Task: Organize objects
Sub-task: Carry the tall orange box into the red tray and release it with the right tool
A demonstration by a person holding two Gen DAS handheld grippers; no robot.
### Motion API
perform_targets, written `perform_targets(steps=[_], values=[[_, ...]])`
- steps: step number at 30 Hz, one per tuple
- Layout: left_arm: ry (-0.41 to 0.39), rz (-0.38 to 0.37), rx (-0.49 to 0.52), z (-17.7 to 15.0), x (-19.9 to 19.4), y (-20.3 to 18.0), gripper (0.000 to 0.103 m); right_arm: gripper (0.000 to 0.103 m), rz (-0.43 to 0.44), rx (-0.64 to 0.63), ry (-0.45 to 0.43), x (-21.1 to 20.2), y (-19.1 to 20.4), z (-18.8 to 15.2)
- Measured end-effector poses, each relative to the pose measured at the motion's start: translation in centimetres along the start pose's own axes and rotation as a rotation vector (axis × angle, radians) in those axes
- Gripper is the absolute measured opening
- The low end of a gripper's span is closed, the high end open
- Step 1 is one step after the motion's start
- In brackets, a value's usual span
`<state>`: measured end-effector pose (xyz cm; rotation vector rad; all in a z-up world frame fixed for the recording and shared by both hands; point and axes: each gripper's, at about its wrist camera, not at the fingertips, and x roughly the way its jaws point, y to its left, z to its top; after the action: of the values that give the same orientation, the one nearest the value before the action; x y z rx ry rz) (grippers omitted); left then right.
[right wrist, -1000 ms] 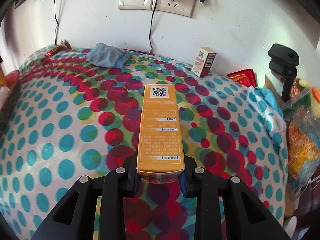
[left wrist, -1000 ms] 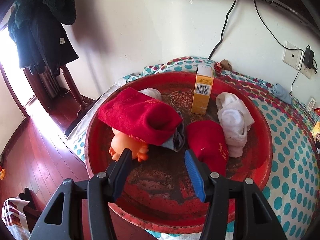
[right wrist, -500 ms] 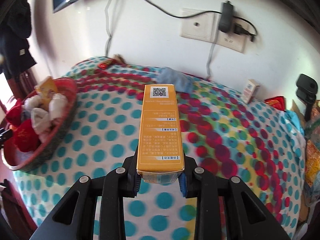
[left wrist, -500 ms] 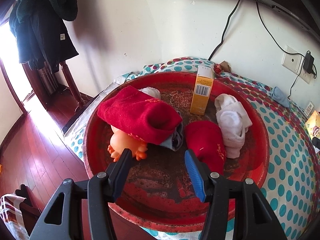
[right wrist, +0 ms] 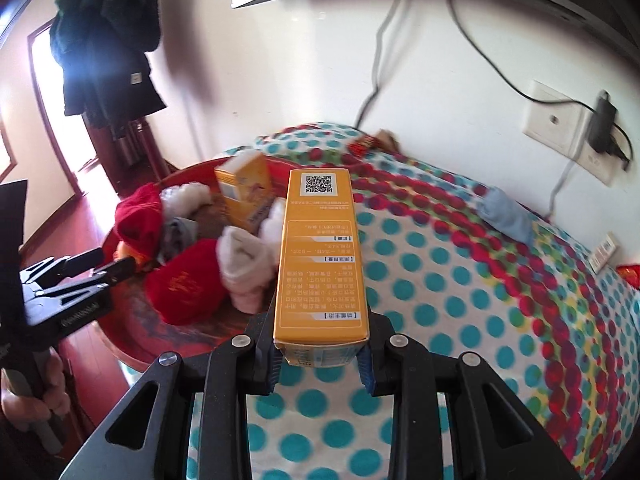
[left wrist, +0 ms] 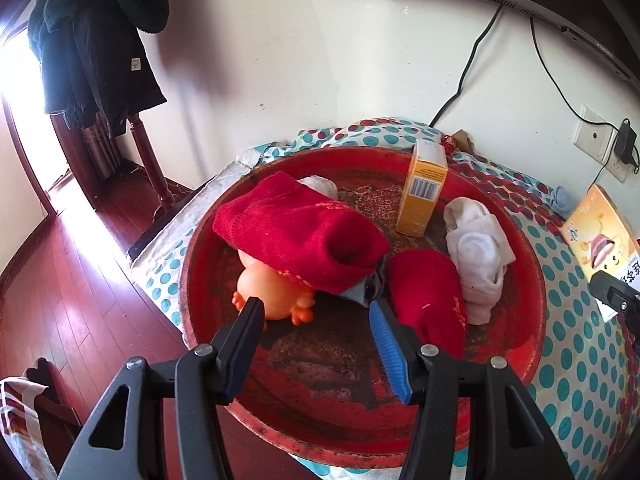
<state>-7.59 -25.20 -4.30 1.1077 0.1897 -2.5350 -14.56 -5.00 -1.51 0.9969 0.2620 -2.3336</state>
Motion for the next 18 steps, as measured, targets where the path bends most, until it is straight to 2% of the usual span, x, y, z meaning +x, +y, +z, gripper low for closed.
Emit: perform_targets(steps=[4,6,10,14,18], values=[[-0.005,0.009,0.011,0.4,-0.5,0.9,0.056,0.028,0.032,-0.042,0.007,0.9,2.7,0.8],[-0.02,0.04,0.014,0.5,-0.7,1.4,0.056,0.028,0.041,-0.067,0.009,1.3,3.8,1.2],[-0.015,0.044,-0.009,0.7,-0.5,2.8,0.056,0.028,0.013,-0.122,0.023,2.9,6.1,1.6],[0.007,0.009,-0.074,0.7,-0.3,4.1,0.056,0.028,0.019,-0.114,0.013,3.7,6.8,2.3],[0.004,0.033,-0.076,0.8,-0.2,4.4,0.056,0.028,0.016,-0.109,-0.014,3.9,7.1,3.8]])
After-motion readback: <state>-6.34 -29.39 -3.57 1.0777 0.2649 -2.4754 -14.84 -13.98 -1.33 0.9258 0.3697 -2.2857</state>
